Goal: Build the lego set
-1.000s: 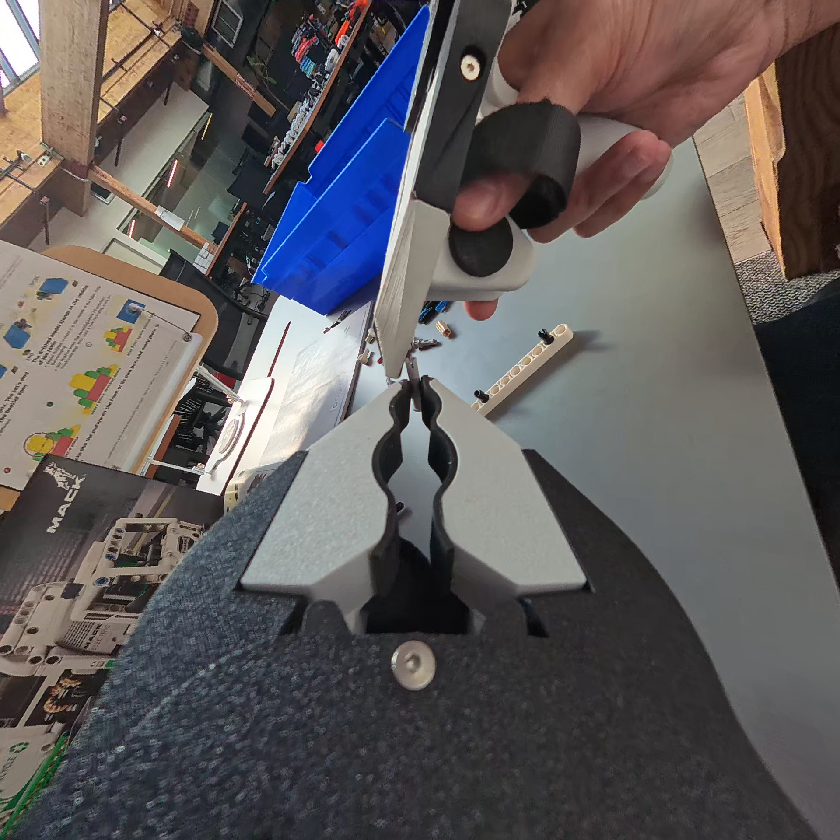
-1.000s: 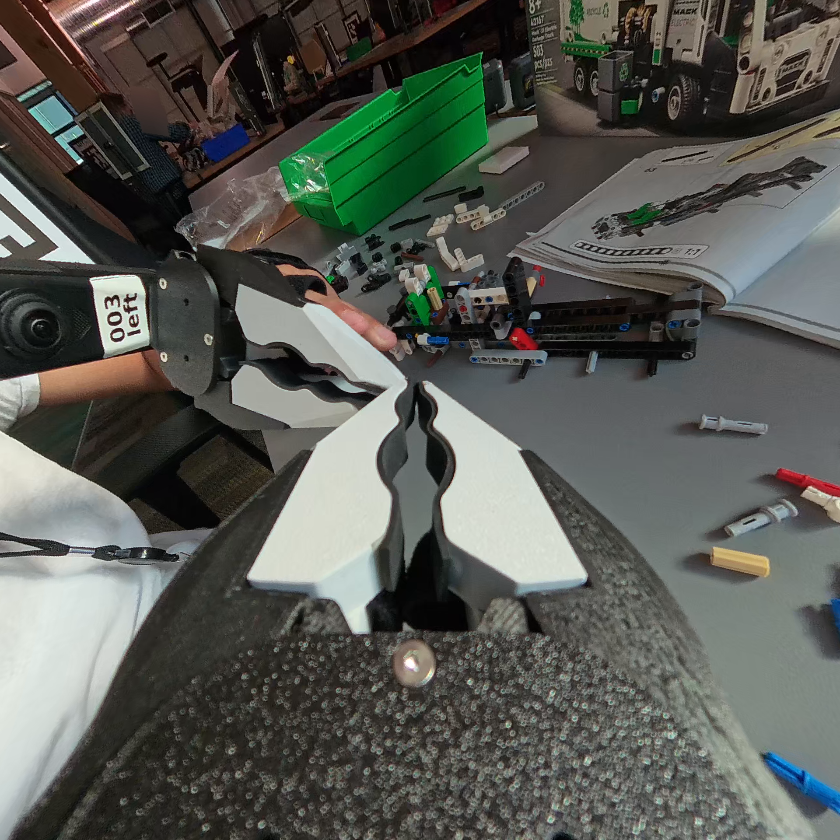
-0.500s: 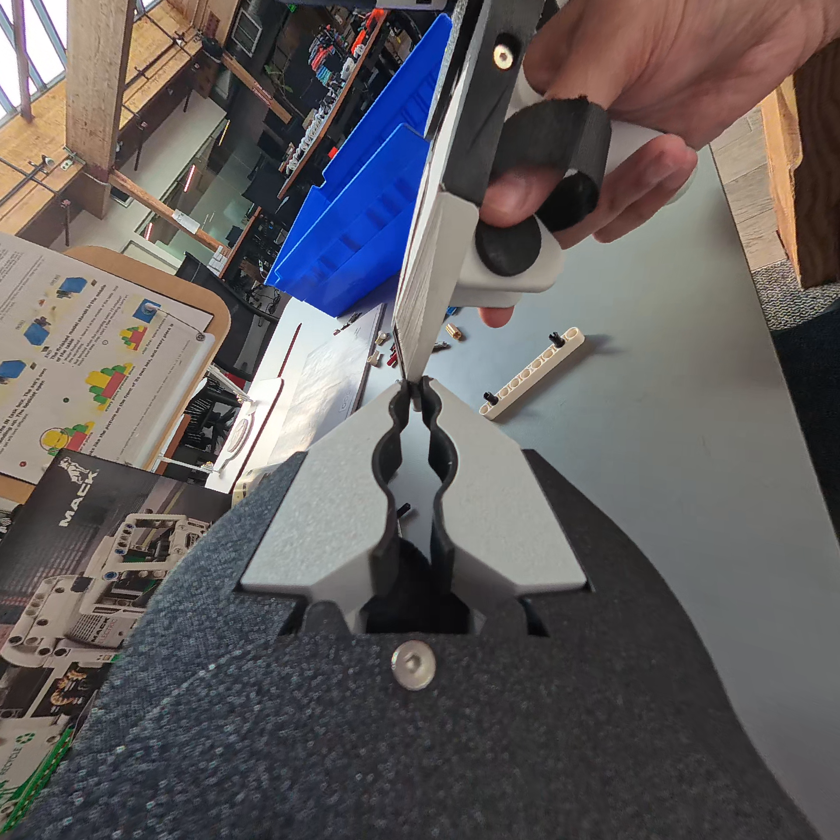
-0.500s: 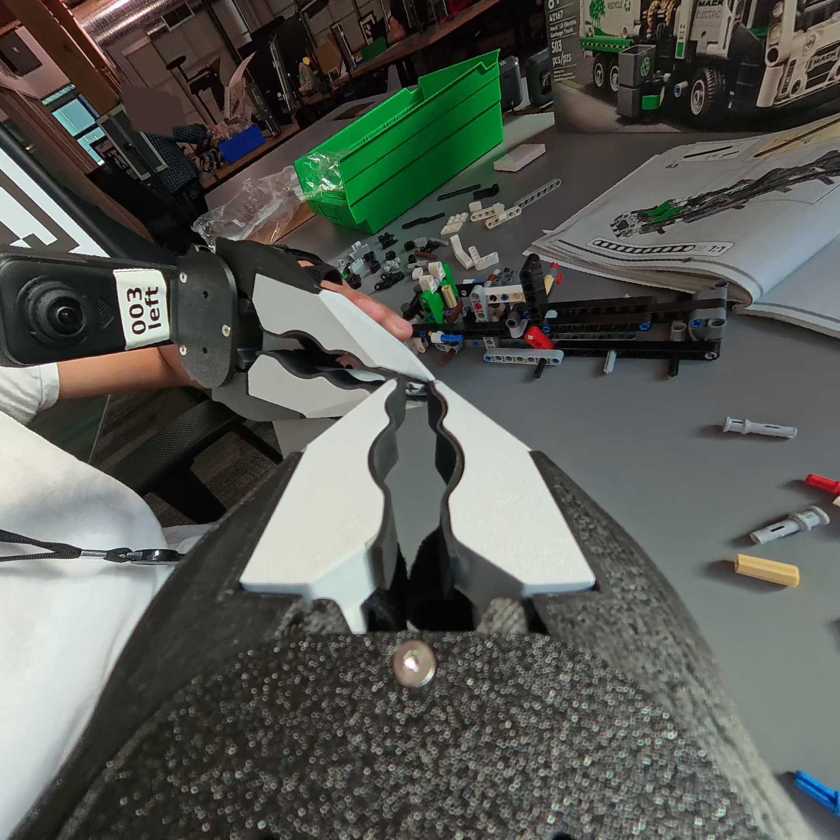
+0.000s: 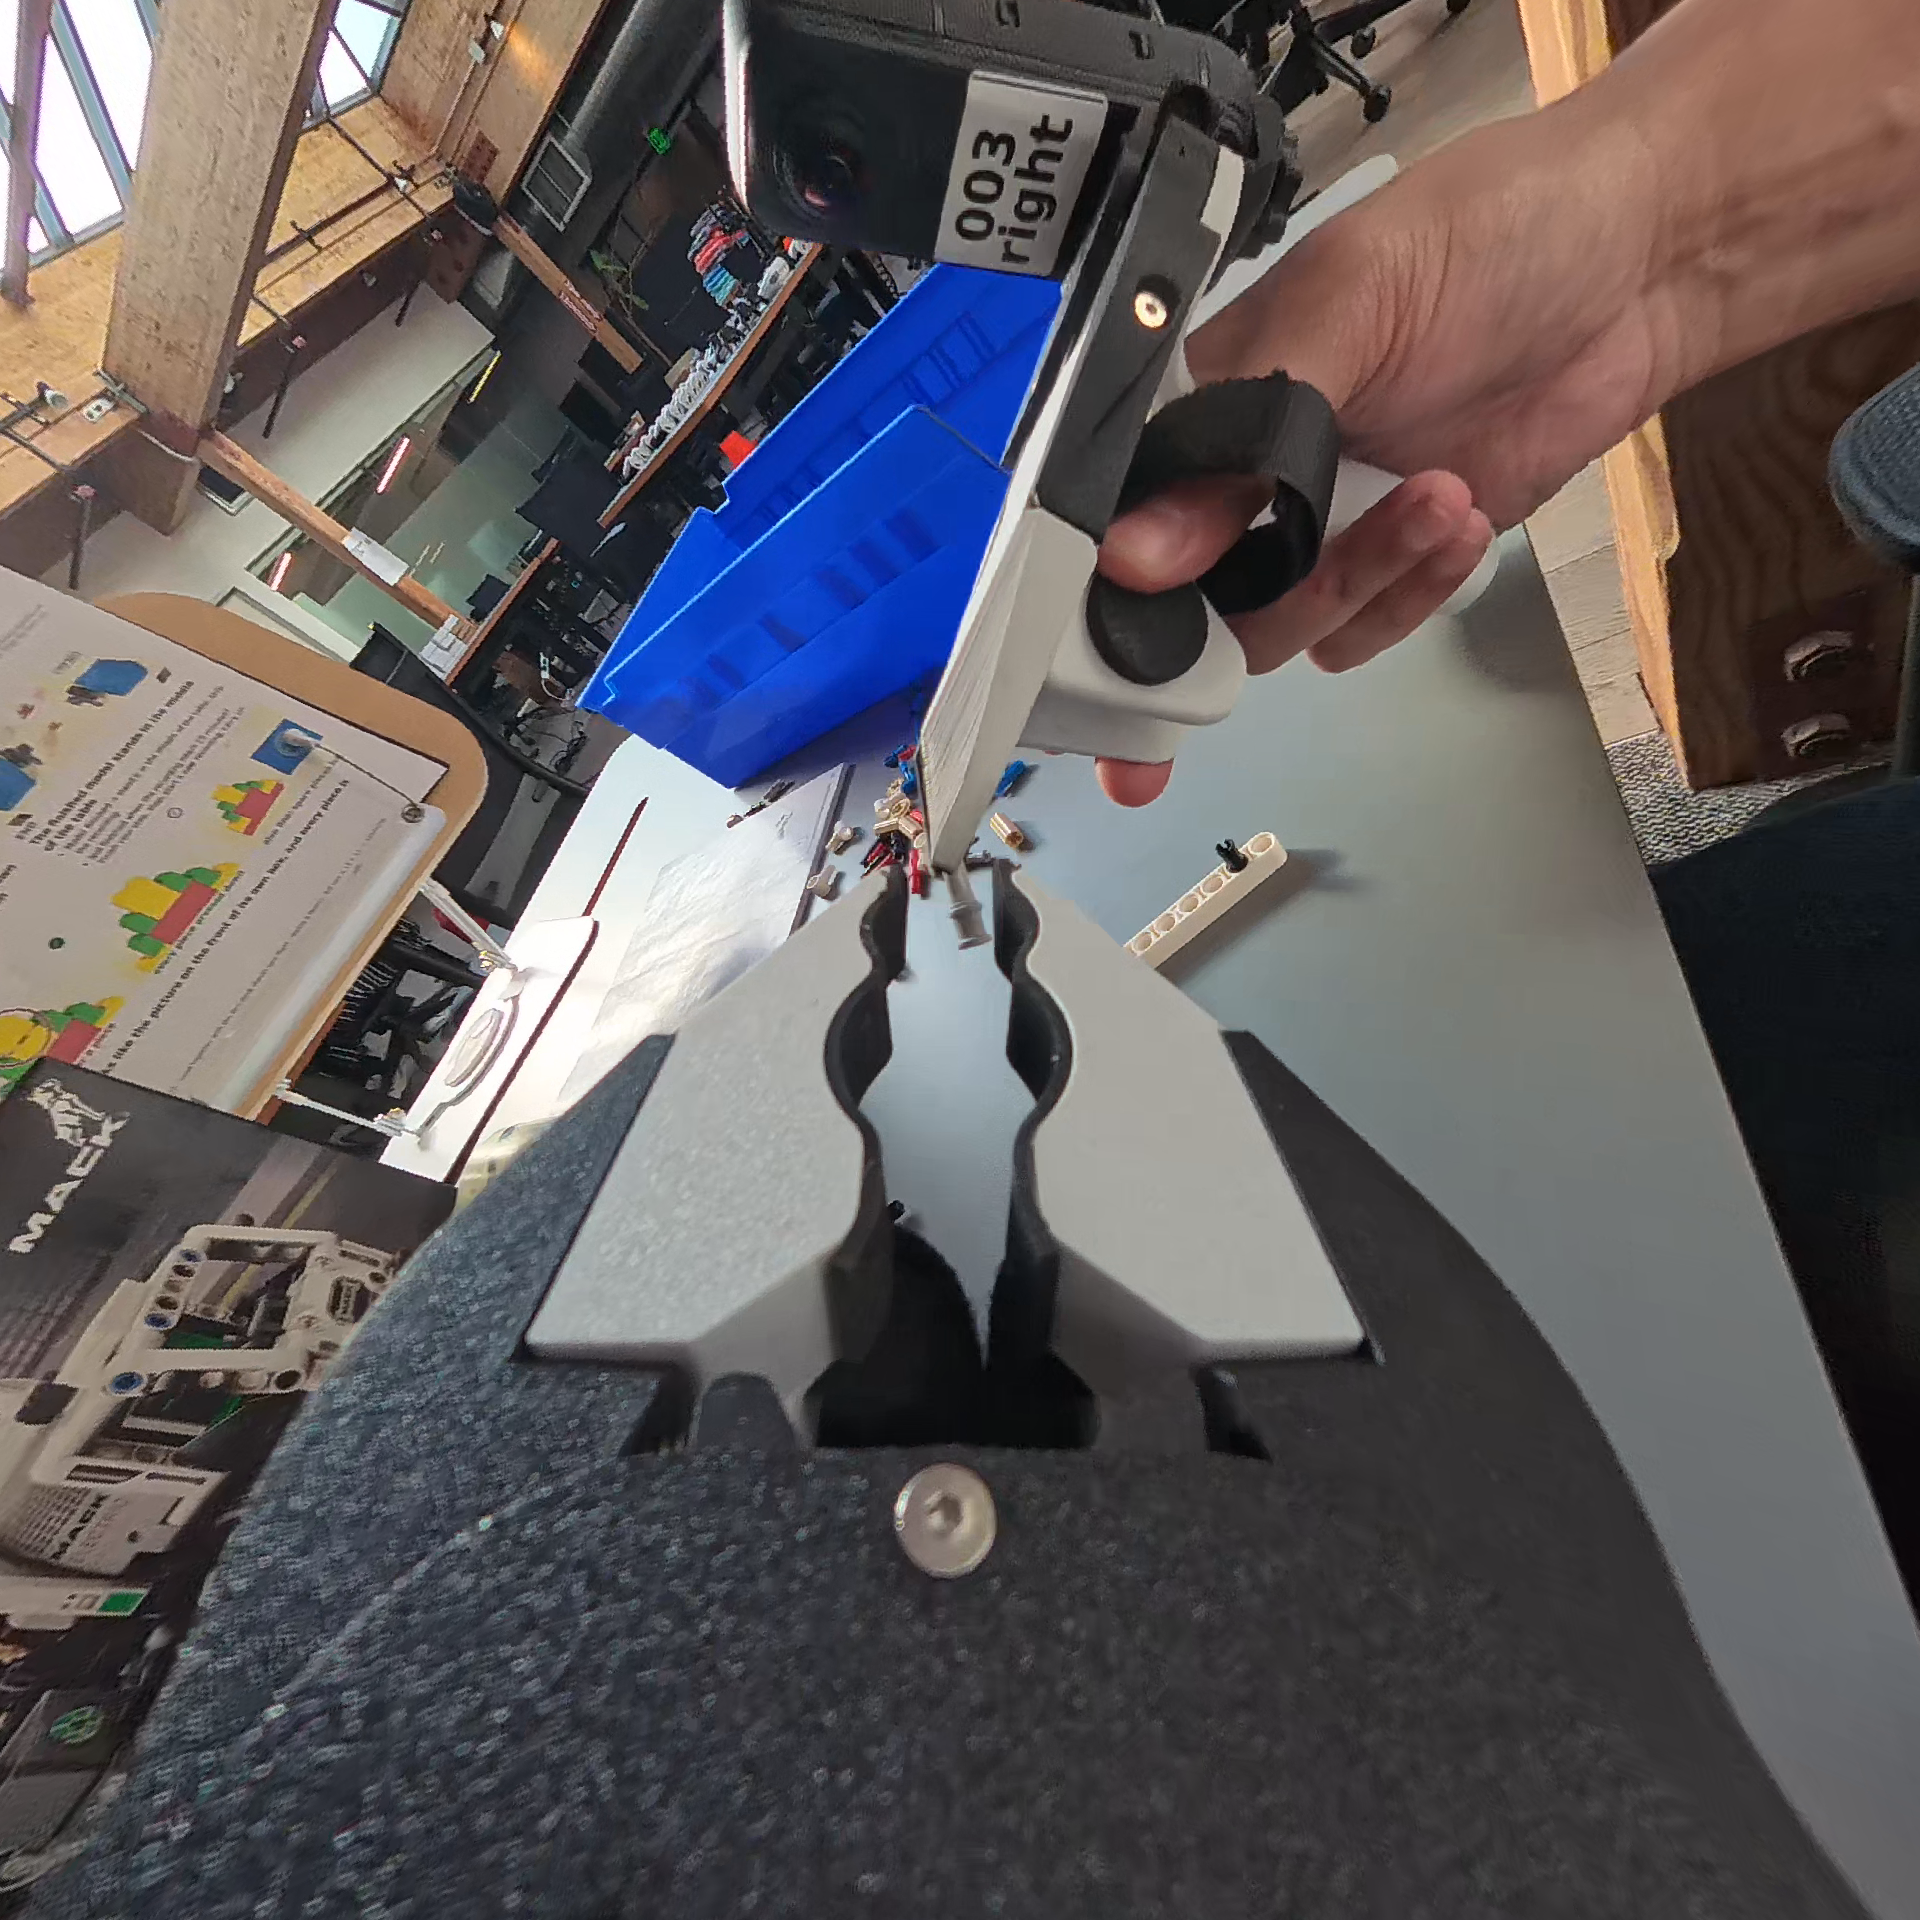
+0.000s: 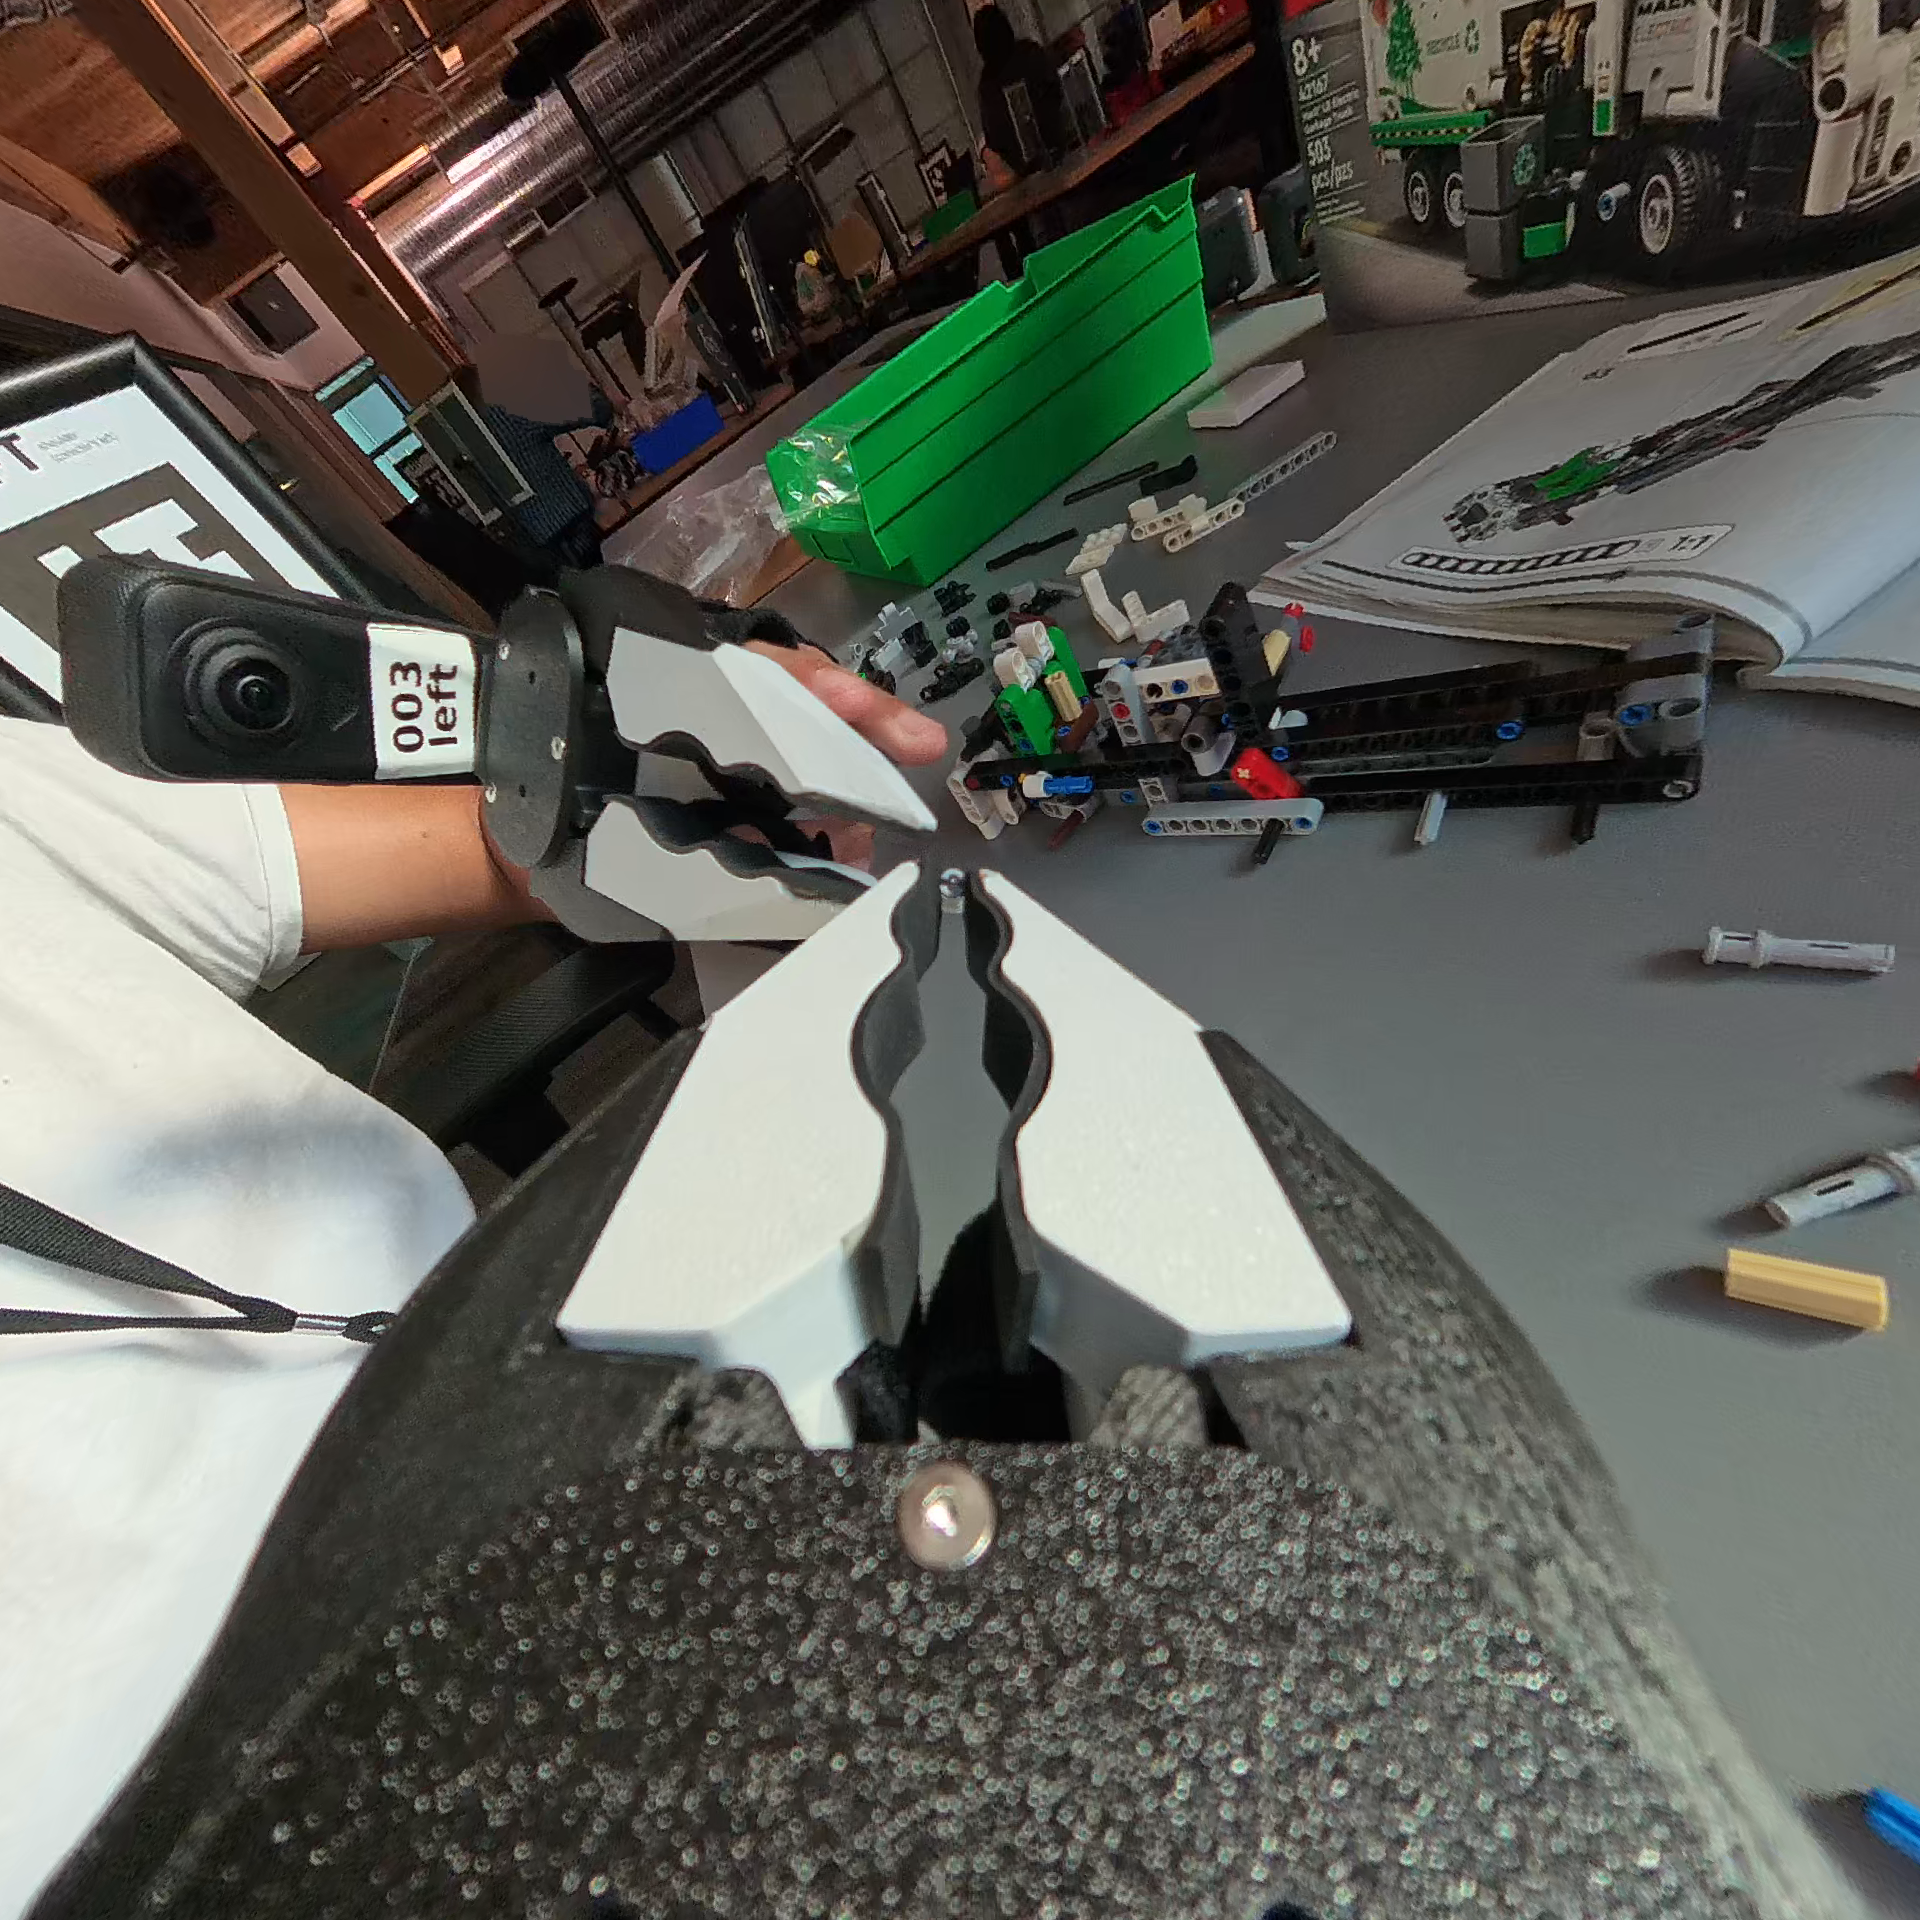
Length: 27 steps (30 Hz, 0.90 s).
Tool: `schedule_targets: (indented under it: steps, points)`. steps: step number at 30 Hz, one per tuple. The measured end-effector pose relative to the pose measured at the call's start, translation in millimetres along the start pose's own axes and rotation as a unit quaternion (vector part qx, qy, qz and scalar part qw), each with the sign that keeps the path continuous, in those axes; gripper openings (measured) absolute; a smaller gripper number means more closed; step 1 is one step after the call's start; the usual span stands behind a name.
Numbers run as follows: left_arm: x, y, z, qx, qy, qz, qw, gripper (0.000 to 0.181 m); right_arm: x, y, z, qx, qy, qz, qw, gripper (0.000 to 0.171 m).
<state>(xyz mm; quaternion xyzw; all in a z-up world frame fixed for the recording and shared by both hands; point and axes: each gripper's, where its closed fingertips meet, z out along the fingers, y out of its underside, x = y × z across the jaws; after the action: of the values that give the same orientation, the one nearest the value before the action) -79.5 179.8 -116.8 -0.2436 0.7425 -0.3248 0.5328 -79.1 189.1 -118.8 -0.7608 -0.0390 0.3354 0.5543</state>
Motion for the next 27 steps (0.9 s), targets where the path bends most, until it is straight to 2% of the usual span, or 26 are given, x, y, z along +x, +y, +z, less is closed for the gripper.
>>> schedule_targets:
  steps: [2,4,8,10,13,14,16,21,27]
  points:
    - [2.1,3.1,2.2,-0.005,0.019,-0.027,0.999,0.032,-1.1,-1.3,-0.8,0.011,-0.014,0.018,1.0,0.003]
    - [5.4,0.7,3.4,0.01,0.035,-0.061,0.997,0.05,-13.2,-11.0,-3.2,0.044,-0.067,0.053,0.995,0.003]
    - [-7.0,-34.9,-11.7,0.136,0.002,-0.094,0.986,0.057,-40.8,-31.6,-5.8,0.112,-0.186,0.143,0.966,0.002]
    - [-13.3,-44.9,-18.5,0.165,-0.028,-0.082,0.982,0.062,-50.4,-33.2,-1.8,0.128,-0.217,0.166,0.953,0.001]
    - [-20.0,-39.2,-24.9,0.158,-0.077,-0.031,0.984,0.041,-58.0,-32.4,0.1,0.148,-0.252,0.199,0.936,0.003]
    - [-20.4,-37.9,-28.7,0.164,-0.086,-0.015,0.983,0.029,-57.2,-30.9,1.1,0.152,-0.251,0.205,0.934,0.002]
    - [-18.0,-38.3,-36.3,0.185,-0.091,0.002,0.978,0.019,-55.4,-27.2,4.0,0.154,-0.244,0.2,0.936,0.003]
    - [-10.1,-27.4,-40.3,0.176,-0.051,-0.037,0.982,0.004,-53.6,-25.5,7.2,0.148,-0.242,0.19,0.94,0.002]
    - [-9.0,-22.9,-48.9,0.187,-0.027,-0.069,0.98,0.004,-52.3,-21.6,14.2,0.135,-0.224,0.178,0.949,0.002]
